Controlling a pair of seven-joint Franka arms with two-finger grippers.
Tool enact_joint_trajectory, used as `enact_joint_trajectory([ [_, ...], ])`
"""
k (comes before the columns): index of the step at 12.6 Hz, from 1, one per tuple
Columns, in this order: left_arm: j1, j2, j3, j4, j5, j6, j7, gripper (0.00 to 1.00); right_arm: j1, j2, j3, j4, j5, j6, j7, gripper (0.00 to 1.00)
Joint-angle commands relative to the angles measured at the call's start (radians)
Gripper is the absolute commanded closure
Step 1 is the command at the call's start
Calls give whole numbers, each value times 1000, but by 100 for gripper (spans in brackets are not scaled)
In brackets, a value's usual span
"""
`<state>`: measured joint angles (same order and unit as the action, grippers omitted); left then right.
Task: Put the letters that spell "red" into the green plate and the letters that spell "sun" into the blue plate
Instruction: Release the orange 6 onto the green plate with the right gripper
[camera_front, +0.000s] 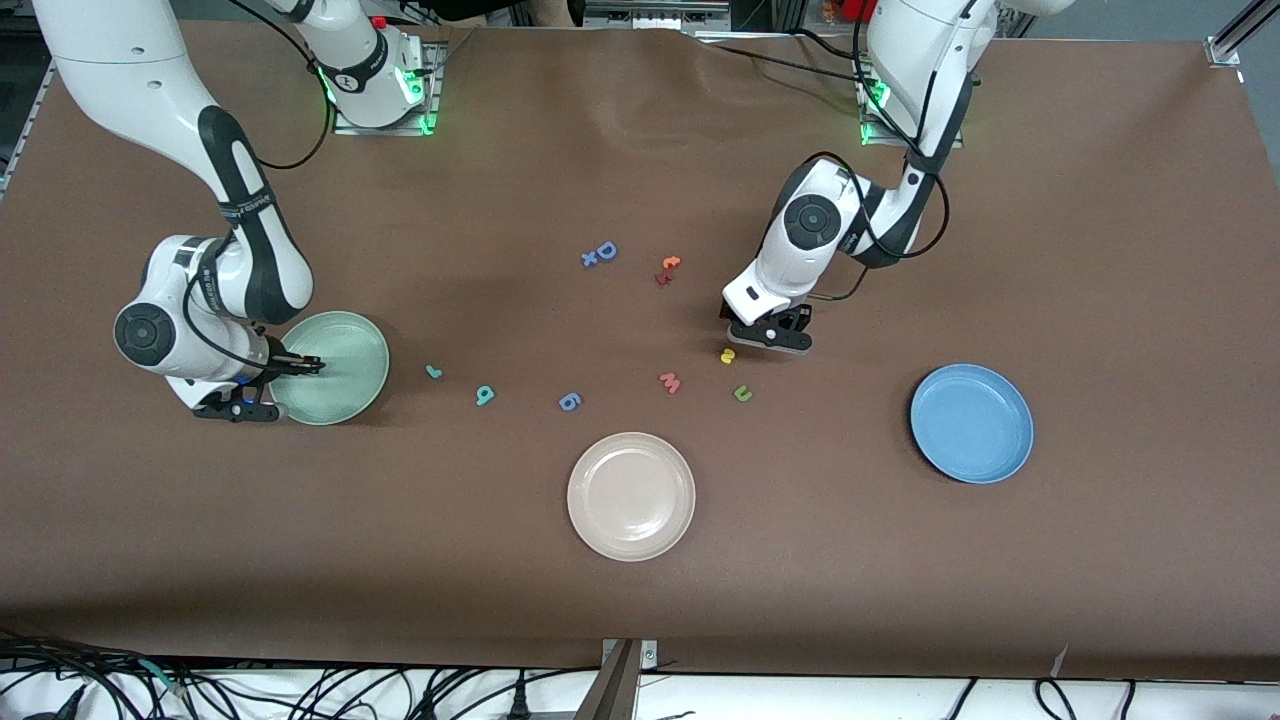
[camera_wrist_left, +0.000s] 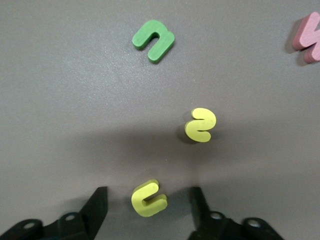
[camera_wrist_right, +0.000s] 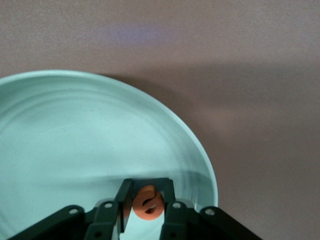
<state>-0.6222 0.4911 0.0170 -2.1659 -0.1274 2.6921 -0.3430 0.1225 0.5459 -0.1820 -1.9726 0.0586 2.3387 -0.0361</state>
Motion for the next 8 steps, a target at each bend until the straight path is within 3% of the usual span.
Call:
enact_joint_trajectory([
  [1,-40,-5,12,-12,-11,12,-50,38,0,13,4,1,23,21,-18,11],
  [2,-42,-5,12,-12,-11,18,-50,40,0,3,4,1,23,14,-11,2],
  [8,-42,1,14,-32,-9,58,-50,54,14,-101,18,27,23,-154,65,2],
])
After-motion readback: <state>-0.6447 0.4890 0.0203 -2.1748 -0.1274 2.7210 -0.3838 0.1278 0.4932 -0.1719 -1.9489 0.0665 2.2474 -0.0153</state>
